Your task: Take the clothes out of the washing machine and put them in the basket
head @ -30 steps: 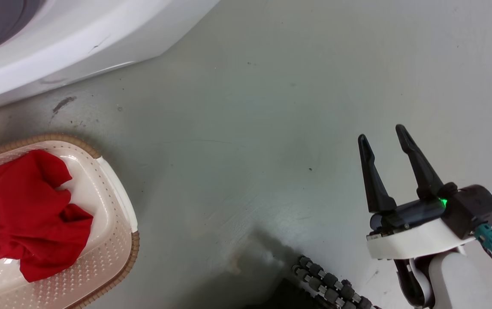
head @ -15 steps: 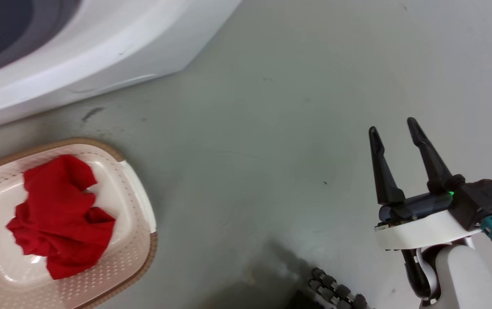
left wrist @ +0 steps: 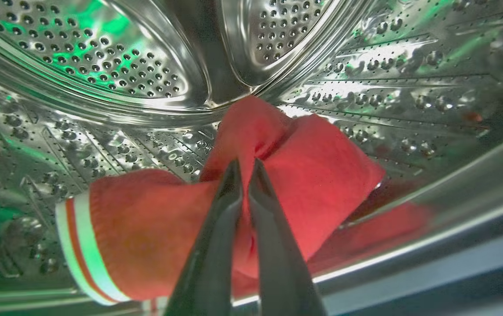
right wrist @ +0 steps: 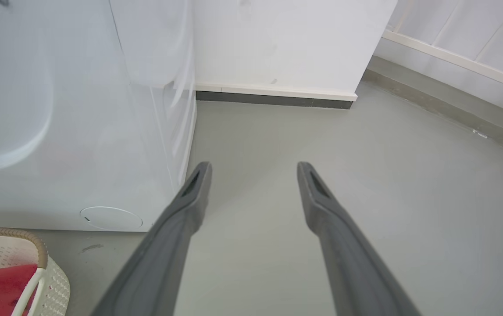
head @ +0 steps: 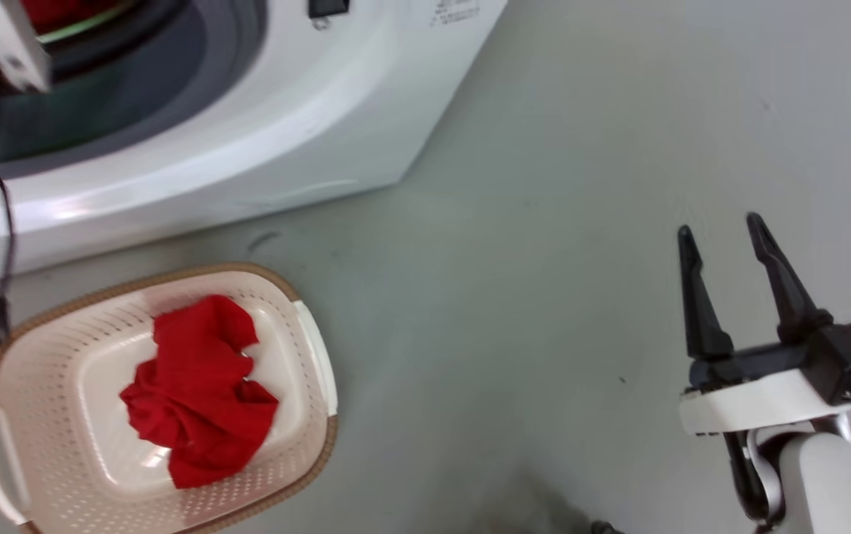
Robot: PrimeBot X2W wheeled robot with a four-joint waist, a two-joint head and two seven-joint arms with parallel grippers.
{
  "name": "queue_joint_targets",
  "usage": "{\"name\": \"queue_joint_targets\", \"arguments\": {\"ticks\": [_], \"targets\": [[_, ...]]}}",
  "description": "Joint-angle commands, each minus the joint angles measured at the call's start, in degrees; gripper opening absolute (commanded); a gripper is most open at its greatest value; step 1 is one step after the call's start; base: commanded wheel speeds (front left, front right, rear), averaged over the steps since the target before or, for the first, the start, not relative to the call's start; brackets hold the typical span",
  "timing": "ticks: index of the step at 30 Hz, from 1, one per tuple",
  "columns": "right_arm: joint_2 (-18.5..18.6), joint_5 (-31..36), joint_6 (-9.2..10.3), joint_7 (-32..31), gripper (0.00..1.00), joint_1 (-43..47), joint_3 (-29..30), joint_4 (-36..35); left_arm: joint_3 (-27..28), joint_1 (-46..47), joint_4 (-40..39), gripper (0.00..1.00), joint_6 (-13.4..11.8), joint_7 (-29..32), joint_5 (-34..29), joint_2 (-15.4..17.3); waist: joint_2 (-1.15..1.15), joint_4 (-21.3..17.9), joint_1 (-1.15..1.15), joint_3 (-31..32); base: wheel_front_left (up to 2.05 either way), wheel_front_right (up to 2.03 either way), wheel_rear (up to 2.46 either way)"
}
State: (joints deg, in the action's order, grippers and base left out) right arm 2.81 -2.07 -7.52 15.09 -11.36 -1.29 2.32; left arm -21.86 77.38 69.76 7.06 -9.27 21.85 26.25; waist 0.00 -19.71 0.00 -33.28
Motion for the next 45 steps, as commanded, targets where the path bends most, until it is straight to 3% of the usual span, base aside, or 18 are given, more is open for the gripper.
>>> {"name": "queue_joint_targets", "arguments": {"ticks": [1, 8, 17, 30, 45], "targets": [[0.12, 0.29, 0.05, 0.11, 1.0, 0.88, 0.86, 0.12, -0.04, -1.34, -0.11, 0.0, 0.19, -1.18, 0.69, -1.2, 0.0, 2.49, 0.0, 2.96, 0.0, 0.0, 0.0], [0.1, 1.69, 0.06, 0.11, 1.0, 1.27, 2.54, 0.01, -0.66, -7.15, -1.91, 0.0, 0.29, -5.0, 2.04, -4.71, 0.0, 5.85, 0.0, 7.07, 0.0, 0.0, 0.0], [0.1, 1.79, 0.06, 0.11, 1.0, 3.47, 2.66, 0.48, 0.71, -15.58, -11.87, 0.0, 0.37, -6.02, 3.23, -3.89, 0.0, 8.03, 0.0, 11.38, 0.0, 0.0, 0.0], [0.09, 2.81, 0.06, 0.11, 1.0, 5.8, 4.55, 1.17, 7.35, -35.24, -40.96, 0.0, -2.71, -5.95, 0.55, -3.78, 0.0, 11.47, 0.0, 17.71, 0.0, 0.0, 0.0], [0.12, 3.6, 0.06, 0.11, 1.0, 8.31, 7.23, 1.14, 6.25, -54.7, -68.63, 0.0, -8.06, -4.21, -0.88, -5.22, 0.0, 16.12, 0.0, 21.21, 0.0, 0.0, 0.0]]}}
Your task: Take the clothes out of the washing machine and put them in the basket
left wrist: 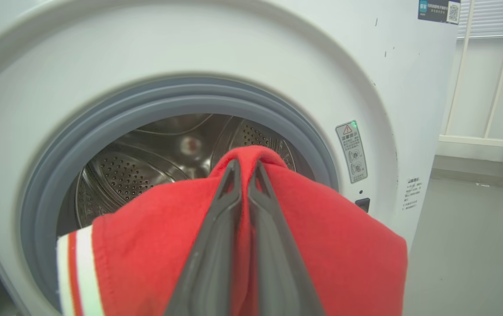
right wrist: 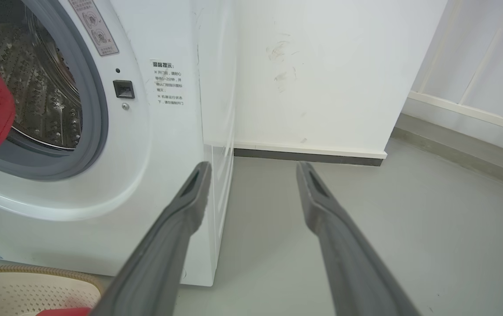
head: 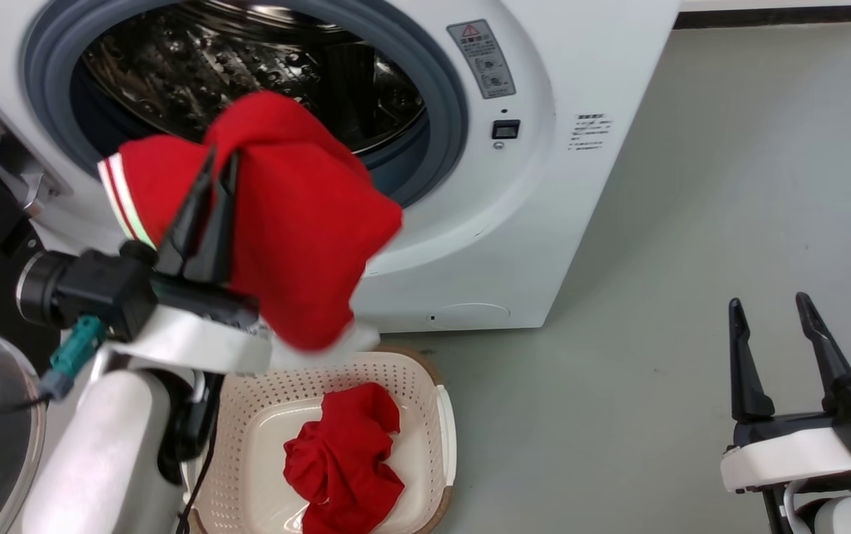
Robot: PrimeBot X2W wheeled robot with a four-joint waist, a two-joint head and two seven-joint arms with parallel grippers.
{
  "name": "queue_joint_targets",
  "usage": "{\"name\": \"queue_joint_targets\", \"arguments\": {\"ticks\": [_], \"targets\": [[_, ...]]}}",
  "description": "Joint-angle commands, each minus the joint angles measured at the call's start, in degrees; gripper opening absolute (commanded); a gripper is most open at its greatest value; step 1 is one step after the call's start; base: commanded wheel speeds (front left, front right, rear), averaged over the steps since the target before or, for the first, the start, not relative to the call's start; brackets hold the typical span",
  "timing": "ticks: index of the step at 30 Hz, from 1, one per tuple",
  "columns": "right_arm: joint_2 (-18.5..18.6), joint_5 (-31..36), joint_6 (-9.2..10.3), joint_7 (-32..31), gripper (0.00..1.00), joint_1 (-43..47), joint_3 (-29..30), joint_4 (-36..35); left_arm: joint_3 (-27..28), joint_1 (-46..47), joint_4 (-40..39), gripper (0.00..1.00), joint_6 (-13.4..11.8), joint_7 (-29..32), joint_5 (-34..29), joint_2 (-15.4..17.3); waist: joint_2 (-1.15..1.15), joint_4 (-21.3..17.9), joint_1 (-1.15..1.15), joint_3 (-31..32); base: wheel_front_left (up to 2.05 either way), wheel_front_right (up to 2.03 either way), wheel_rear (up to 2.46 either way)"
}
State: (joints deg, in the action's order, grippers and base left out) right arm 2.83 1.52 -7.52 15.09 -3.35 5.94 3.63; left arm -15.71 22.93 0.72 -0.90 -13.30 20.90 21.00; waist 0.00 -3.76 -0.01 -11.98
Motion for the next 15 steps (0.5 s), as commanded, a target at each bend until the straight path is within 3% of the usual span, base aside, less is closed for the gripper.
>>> {"name": "queue_joint_targets", "arguments": {"ticks": [1, 8, 15], "targets": [[0.1, 0.08, 0.06, 0.11, 1.0, 0.29, 0.27, -0.29, -0.1, -1.15, -0.84, 0.0, -0.26, 0.23, -0.01, 0.19, 0.0, 0.4, 0.01, -0.24, 0.0, 0.0, 0.0], [0.1, 0.42, 0.06, 0.11, 1.0, -0.64, 0.22, -0.66, -2.09, -6.21, -0.87, 0.0, -0.17, 5.09, 1.55, 0.84, 0.0, 0.72, 0.01, -2.06, 0.0, 0.0, 0.0], [0.11, 0.97, 0.06, 0.11, 1.0, -1.96, -0.24, -0.83, -2.56, -6.81, 12.21, 0.0, 2.09, 4.36, 5.22, -1.04, 0.0, -0.93, 0.01, -6.1, 0.0, 0.0, 0.0]]}}
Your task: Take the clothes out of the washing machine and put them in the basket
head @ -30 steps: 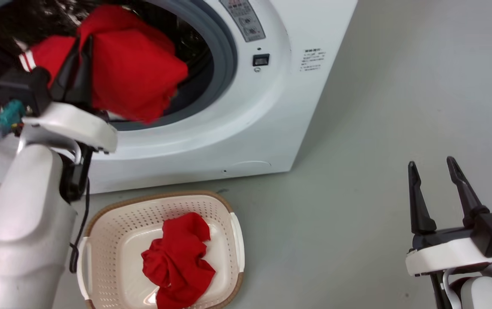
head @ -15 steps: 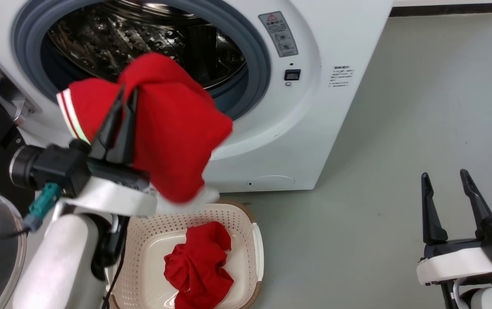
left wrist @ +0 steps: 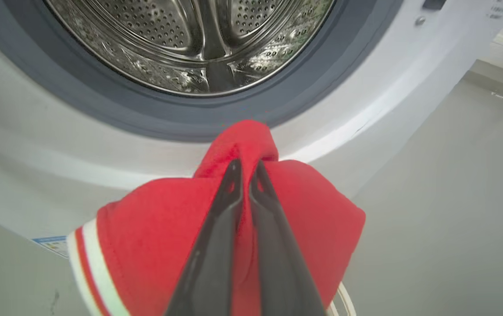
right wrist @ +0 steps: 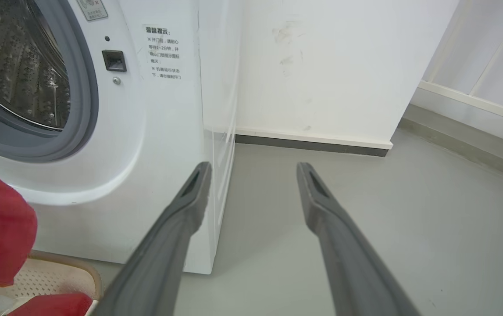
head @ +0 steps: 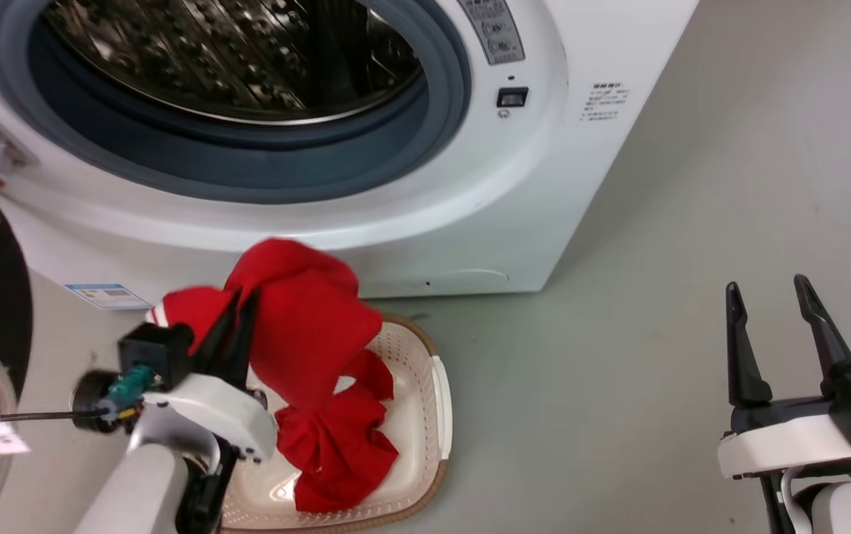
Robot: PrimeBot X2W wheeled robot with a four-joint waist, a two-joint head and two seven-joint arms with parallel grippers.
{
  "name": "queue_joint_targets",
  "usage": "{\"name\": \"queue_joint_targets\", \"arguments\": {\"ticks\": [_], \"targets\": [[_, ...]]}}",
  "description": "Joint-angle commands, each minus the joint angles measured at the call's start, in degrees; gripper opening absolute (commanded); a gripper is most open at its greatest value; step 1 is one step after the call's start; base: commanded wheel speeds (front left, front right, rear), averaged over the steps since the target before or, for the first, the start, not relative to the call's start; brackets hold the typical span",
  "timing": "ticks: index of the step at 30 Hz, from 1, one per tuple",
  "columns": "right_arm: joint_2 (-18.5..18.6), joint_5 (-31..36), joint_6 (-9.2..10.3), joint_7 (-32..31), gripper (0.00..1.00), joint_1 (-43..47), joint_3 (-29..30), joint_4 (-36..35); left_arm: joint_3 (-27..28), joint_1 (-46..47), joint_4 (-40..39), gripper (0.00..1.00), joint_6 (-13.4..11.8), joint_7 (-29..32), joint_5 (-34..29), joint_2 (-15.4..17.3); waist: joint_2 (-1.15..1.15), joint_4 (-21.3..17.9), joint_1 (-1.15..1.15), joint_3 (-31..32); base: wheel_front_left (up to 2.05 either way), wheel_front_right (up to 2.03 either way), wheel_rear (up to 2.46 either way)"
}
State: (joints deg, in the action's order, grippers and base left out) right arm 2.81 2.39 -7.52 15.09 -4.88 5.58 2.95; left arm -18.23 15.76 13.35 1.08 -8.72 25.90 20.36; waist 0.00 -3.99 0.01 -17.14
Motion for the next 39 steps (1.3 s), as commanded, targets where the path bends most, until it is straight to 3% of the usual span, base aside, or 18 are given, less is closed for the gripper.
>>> {"name": "queue_joint_targets", "arguments": {"ticks": [1, 10, 22, 30, 39], "targets": [[0.13, 0.16, 0.06, 0.11, 1.0, -0.79, 0.26, -0.26, -0.43, 0.96, 2.13, 0.0, 0.63, -0.53, 0.05, -0.57, 0.0, -1.05, -0.01, -1.75, 0.0, 0.0, 0.0], [0.1, 1.13, 0.05, 0.11, 1.0, -4.09, 0.87, -2.71, 0.13, 9.5, 24.45, 0.0, 3.01, -3.86, 2.65, -4.36, 0.0, -4.07, -0.01, -10.49, 0.0, 0.0, 0.0], [0.09, 1.64, 0.06, 0.11, 1.0, -7.26, 1.07, -5.81, -3.12, 21.67, 46.05, 0.0, 5.09, -5.78, -0.13, -5.34, 0.0, -6.26, -0.01, -22.25, 0.0, 0.0, 0.0], [0.09, 1.59, 0.06, 0.11, 1.0, -8.11, 0.48, -7.17, -3.21, 27.26, 54.78, 0.0, 5.55, -6.23, 0.38, -5.52, 0.0, -7.25, -0.01, -26.68, 0.0, 0.0, 0.0], [0.09, 0.88, 0.06, 0.11, 1.0, -8.75, -1.4, -6.35, -2.06, 27.2, 54.99, 0.0, 4.03, -6.53, 0.13, -4.7, 0.0, -7.95, -0.01, -26.93, 0.0, 0.0, 0.0]]}}
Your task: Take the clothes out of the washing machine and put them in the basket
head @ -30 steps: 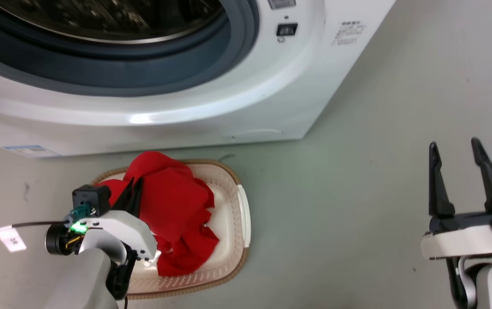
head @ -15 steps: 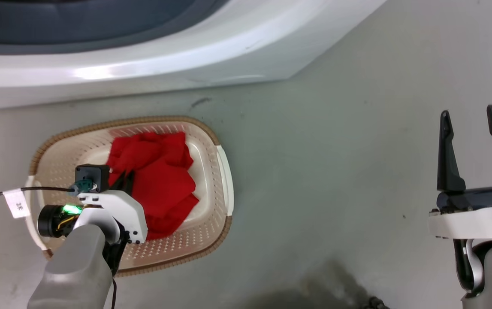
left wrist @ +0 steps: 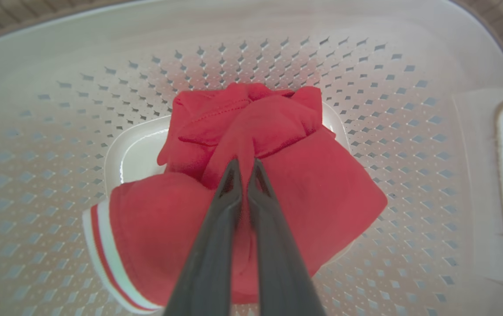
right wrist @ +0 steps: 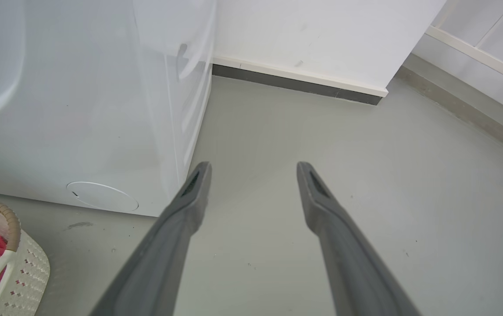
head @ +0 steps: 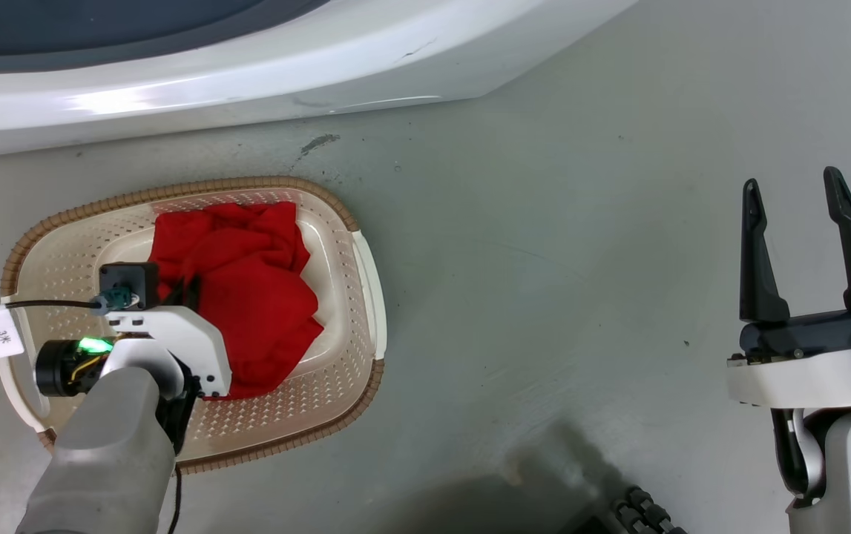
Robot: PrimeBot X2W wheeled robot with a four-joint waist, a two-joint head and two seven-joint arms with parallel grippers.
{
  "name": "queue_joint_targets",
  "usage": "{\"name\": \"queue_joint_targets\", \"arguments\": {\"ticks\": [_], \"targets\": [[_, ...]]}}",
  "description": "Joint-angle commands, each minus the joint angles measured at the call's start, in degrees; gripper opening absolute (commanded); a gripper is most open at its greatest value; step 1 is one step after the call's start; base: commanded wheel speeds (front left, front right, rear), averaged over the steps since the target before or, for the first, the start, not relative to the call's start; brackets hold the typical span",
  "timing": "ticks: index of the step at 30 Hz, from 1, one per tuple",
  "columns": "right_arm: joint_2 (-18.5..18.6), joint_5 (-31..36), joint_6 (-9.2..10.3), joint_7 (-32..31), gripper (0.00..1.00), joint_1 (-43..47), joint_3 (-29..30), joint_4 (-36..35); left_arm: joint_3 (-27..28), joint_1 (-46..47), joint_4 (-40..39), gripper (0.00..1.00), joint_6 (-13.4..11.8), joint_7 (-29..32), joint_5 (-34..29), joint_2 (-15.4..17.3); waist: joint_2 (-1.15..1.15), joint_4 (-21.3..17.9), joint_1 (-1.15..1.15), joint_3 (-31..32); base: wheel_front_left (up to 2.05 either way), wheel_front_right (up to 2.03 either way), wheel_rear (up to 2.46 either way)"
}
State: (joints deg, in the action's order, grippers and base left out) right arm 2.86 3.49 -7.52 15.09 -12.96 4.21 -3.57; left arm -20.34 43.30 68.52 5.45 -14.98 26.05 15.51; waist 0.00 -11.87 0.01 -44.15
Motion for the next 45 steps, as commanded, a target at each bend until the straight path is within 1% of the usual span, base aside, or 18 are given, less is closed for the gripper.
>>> {"name": "queue_joint_targets", "arguments": {"ticks": [1, 2, 3, 6, 12, 18, 22, 25, 27, 30, 35, 37, 39, 43, 45], "targets": [[0.04, -0.38, 0.06, 0.11, 1.0, -0.83, -0.08, 0.31, 0.15, -0.62, -0.36, 0.0, -0.53, -0.26, -0.24, 0.17, 0.0, -0.1, -0.01, 0.17, 0.0, 0.0, 0.0], [0.04, -0.35, 0.06, 0.11, 1.0, -0.99, -0.14, 0.51, 0.28, -0.85, -0.52, 0.83, -0.81, -0.26, -0.45, 0.24, 0.0, -0.12, -0.01, 0.31, 0.0, 0.0, 0.0], [0.04, -0.44, 0.06, 0.11, 1.0, -1.12, -0.23, 0.72, 0.47, -0.91, -0.57, 1.0, -1.36, -0.25, -0.66, 0.37, 0.0, -0.1, -0.01, 0.56, 0.0, 0.0, 0.0], [0.04, -0.84, 0.06, 0.11, 1.0, -1.45, -0.43, 1.32, 0.69, -1.55, -1.02, 1.0, -1.51, -0.23, -0.96, 0.3, 0.0, 0.02, -0.01, 1.74, 0.0, 0.0, 0.0], [0.05, -0.98, 0.06, 0.11, 1.0, -1.23, 0.25, 3.59, 1.99, -3.15, -4.55, 1.0, -1.83, -0.22, -1.57, 0.72, 0.0, 0.81, -0.01, 5.67, 0.0, 0.0, 0.0], [0.05, -0.85, 0.06, 0.11, 1.0, -0.04, 1.52, 5.75, 6.12, -7.1, -13.8, 1.0, -1.73, -0.23, -2.53, 1.0, 0.0, 3.2, -0.01, 12.67, 0.0, 0.0, 0.0], [0.06, -0.28, 0.06, 0.11, 1.0, 1.11, 2.54, 6.85, 9.12, -10.12, -20.74, 1.0, -1.23, -0.23, -4.04, 0.25, 0.0, 5.54, -0.01, 17.57, 0.0, 0.0, 0.0], [0.06, -0.03, 0.06, 0.12, 1.0, 1.96, 3.35, 7.32, 11.14, -12.85, -26.58, 1.0, -0.93, -0.24, -5.67, -0.49, 0.0, 7.21, -0.01, 21.16, 0.0, 0.0, 0.0], [0.06, 0.16, 0.05, 0.11, 1.0, 2.81, 3.82, 7.5, 12.56, -14.81, -30.31, 1.0, -0.29, -0.22, -6.09, -1.67, 0.0, 8.35, -0.01, 23.53, 0.0, 0.0, 0.0], [0.06, 0.02, 0.05, 0.11, 1.0, 3.64, 4.05, 7.42, 14.56, -17.42, -36.72, 1.0, 0.33, -0.23, -7.53, -2.36, 0.0, 9.75, -0.01, 26.56, 0.0, 0.0, 0.0], [0.06, 0.21, 0.06, 0.11, 1.0, 5.53, 3.96, 7.76, 18.29, -23.22, -47.08, 1.0, 0.38, -0.23, -10.87, -4.31, 0.0, 11.08, -0.01, 30.8, 0.0, 0.0, 0.0], [0.06, 0.08, 0.06, 0.12, 1.0, 6.27, 4.11, 7.64, 17.72, -26.23, -51.58, 1.0, 0.57, -0.23, -13.37, -5.07, 0.0, 11.33, -0.01, 32.36, 0.0, 0.0, 0.0], [0.06, -0.26, 0.06, 0.11, 1.0, 7.08, 4.33, 7.17, 18.65, -29.13, -55.55, 1.0, 0.73, -0.23, -14.46, -5.82, 0.0, 11.42, -0.01, 33.44, 0.0, 0.0, 0.0], [0.05, -1.05, 0.06, 0.11, 1.0, 9.11, 4.36, 6.15, 21.1, -34.6, -61.31, 1.0, -0.47, -0.22, -15.81, -8.53, 0.0, 11.44, -0.01, 35.18, 0.0, 0.0, 0.0], [0.06, -1.24, 0.05, 0.11, 1.0, 10.0, 4.18, 5.68, 22.1, -36.58, -63.49, 1.0, -0.92, -0.23, -16.74, -9.3, 0.0, 11.44, -0.01, 35.83, 0.0, 0.0, 0.0]]}}
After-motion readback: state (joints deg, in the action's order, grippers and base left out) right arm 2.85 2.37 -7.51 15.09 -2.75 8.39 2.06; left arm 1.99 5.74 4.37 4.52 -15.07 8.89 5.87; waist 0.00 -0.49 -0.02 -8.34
